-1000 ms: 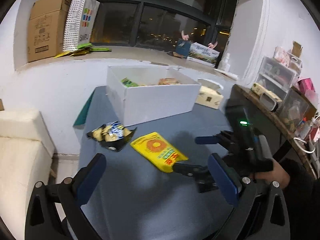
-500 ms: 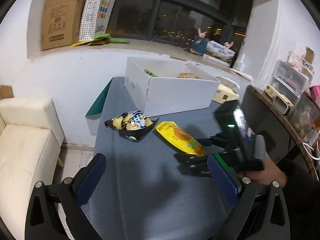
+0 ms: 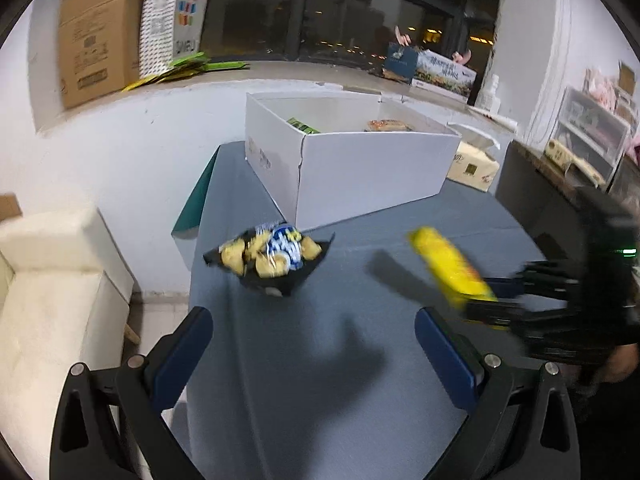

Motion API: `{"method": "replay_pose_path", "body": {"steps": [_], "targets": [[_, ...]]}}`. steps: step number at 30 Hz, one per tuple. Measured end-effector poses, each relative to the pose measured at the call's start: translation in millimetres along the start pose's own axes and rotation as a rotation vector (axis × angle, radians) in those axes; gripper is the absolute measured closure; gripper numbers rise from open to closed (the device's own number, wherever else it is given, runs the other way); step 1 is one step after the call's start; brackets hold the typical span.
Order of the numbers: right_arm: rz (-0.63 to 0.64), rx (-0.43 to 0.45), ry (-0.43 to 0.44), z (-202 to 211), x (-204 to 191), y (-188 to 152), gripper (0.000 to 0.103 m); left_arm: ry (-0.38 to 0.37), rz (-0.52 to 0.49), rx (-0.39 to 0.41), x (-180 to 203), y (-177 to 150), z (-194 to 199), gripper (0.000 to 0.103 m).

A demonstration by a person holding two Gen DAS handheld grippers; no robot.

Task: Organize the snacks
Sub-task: 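Grasp the yellow chip bag with the right gripper while the left grasps the dark chip bag, then carry both bags into the white box and open both grippers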

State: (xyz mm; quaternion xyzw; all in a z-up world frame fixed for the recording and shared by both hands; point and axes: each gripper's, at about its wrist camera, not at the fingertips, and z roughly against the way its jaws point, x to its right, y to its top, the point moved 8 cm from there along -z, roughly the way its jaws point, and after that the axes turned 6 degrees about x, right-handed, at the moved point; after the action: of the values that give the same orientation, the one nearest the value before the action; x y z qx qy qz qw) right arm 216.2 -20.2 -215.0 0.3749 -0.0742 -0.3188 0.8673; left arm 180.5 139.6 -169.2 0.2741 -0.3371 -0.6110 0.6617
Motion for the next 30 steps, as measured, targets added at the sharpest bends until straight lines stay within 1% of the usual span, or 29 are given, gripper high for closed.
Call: {"method": "replay_pose_path", "body": {"steps": [3, 5, 9, 11, 12, 14, 15, 16, 17, 18, 19, 21, 24, 26, 27, 28, 30], "targets": [[-0.044, 0.03, 0.019, 19, 6, -2, 0.075, 0.016, -0.091, -0.036, -1, 7, -23, 0.0], [-0.088, 0.057, 0.035, 35, 13, -4, 0.075, 0.04, -0.145, -0.063, -5, 12, -39, 0.0], [-0.124, 0.109, 0.028, 64, 24, -5, 0.075, 0.046, -0.214, -0.107, -12, 20, -68, 0.0], [-0.134, 0.13, 0.026, 77, 27, -7, 0.075, 0.073, -0.247, -0.128, -15, 22, -82, 0.0], [-0.136, 0.133, 0.028, 79, 27, -7, 0.075, 0.089, -0.268, -0.143, -17, 21, -89, 0.0], [-0.142, 0.136, 0.029, 81, 29, -9, 0.075, 0.098, -0.304, -0.178, -19, 17, -102, 0.0], [-0.15, 0.134, 0.037, 81, 30, -10, 0.075, 0.1, -0.312, -0.192, -19, 14, -106, 0.007], [-0.159, 0.137, 0.047, 81, 30, -10, 0.075, 0.115, -0.309, -0.212, -22, 11, -111, 0.027], [-0.168, 0.139, 0.054, 81, 32, -11, 0.075, 0.148, -0.304, -0.223, -26, 9, -114, 0.033], [-0.173, 0.139, 0.054, 81, 34, -12, 0.075, 0.155, -0.285, -0.216, -28, 9, -112, 0.038], [-0.181, 0.14, 0.052, 81, 35, -12, 0.075, 0.126, -0.247, -0.195, -27, 11, -108, 0.044], [-0.203, 0.142, 0.056, 82, 39, -13, 0.075, 0.087, -0.19, -0.174, -25, 13, -99, 0.048], [-0.233, 0.149, 0.07, 88, 45, -17, 0.075, -0.007, -0.094, -0.095, -16, 24, -75, 0.048], [-0.251, 0.16, 0.088, 89, 47, -13, 0.075, -0.102, -0.009, -0.027, -6, 39, -53, 0.048], [-0.258, 0.168, 0.095, 89, 49, -9, 0.075, -0.139, 0.016, 0.004, -1, 47, -42, 0.048], [-0.261, 0.175, 0.099, 90, 50, -7, 0.075, -0.16, 0.031, 0.031, 3, 54, -34, 0.048], [-0.278, 0.193, 0.117, 92, 55, 3, 0.075, -0.228, 0.078, 0.111, 14, 77, -10, 0.048]]}}
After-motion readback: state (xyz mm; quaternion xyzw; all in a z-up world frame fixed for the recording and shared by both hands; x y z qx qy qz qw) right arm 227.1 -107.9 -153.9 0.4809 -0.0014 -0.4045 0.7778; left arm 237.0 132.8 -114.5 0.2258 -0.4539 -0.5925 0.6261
